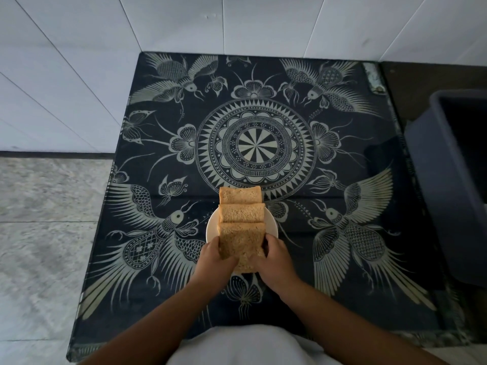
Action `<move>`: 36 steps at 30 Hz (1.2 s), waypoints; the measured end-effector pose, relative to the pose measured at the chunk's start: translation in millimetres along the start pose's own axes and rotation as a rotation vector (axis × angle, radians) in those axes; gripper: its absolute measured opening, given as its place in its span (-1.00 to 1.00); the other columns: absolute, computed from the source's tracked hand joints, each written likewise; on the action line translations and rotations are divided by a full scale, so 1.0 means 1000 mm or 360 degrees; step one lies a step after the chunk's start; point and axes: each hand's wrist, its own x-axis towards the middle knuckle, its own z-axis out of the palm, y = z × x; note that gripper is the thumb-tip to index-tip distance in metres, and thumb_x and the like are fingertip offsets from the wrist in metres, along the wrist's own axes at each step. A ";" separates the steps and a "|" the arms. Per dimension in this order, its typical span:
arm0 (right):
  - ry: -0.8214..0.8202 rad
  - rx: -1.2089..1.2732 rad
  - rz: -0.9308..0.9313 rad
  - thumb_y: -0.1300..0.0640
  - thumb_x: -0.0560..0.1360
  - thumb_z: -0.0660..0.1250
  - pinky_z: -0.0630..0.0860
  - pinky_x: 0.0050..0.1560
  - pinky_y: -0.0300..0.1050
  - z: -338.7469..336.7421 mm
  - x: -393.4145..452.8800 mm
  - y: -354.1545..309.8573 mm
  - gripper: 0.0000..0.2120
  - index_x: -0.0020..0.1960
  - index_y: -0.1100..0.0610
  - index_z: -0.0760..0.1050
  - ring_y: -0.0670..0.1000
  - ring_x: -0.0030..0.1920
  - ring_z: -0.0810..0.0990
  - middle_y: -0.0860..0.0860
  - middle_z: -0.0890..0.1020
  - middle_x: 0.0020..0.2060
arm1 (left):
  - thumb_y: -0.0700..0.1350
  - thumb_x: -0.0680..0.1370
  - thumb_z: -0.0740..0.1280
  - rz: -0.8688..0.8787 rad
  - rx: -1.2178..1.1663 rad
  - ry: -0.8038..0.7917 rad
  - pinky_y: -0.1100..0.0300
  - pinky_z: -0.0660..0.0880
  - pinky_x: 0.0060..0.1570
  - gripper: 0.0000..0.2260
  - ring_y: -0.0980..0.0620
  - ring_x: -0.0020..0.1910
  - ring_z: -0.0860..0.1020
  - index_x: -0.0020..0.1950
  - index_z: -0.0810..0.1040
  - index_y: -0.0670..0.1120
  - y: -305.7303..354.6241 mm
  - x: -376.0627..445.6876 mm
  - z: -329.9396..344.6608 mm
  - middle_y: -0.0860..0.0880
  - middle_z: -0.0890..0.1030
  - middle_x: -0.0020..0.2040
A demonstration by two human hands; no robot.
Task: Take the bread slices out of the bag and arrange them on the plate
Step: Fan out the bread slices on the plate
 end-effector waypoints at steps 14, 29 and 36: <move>-0.0108 -0.0098 0.0026 0.04 0.45 0.40 0.49 0.10 -0.09 -0.003 0.000 0.004 -0.56 0.30 0.11 0.46 -0.01 0.11 0.48 0.07 0.37 0.21 | -0.13 0.47 0.35 0.0093 0.0177 0.0034 0.45 0.35 -0.39 -0.65 0.22 -0.11 0.43 0.24 0.42 -0.01 -0.009 -0.002 0.004 -0.04 0.44 0.12; -0.0242 0.0477 -0.0003 0.05 0.51 0.39 0.56 0.14 0.01 -0.014 0.012 -0.015 -0.40 0.46 -0.17 0.23 -0.08 0.19 0.57 -0.15 0.57 0.20 | -0.02 0.44 0.31 0.0209 -0.0498 -0.0060 -0.15 0.55 0.17 -0.47 -0.06 0.15 0.60 0.41 0.31 0.06 0.010 0.006 -0.003 -0.04 0.61 0.18; -0.0367 0.0482 0.0018 0.00 0.54 0.37 0.52 0.25 0.14 -0.015 0.014 -0.014 -0.37 0.52 -0.09 0.18 -0.03 0.24 0.56 -0.05 0.56 0.28 | -0.01 0.43 0.36 0.0204 -0.0589 -0.0197 -0.16 0.53 0.20 -0.41 -0.09 0.19 0.59 0.44 0.27 0.07 0.006 0.009 -0.007 -0.10 0.59 0.22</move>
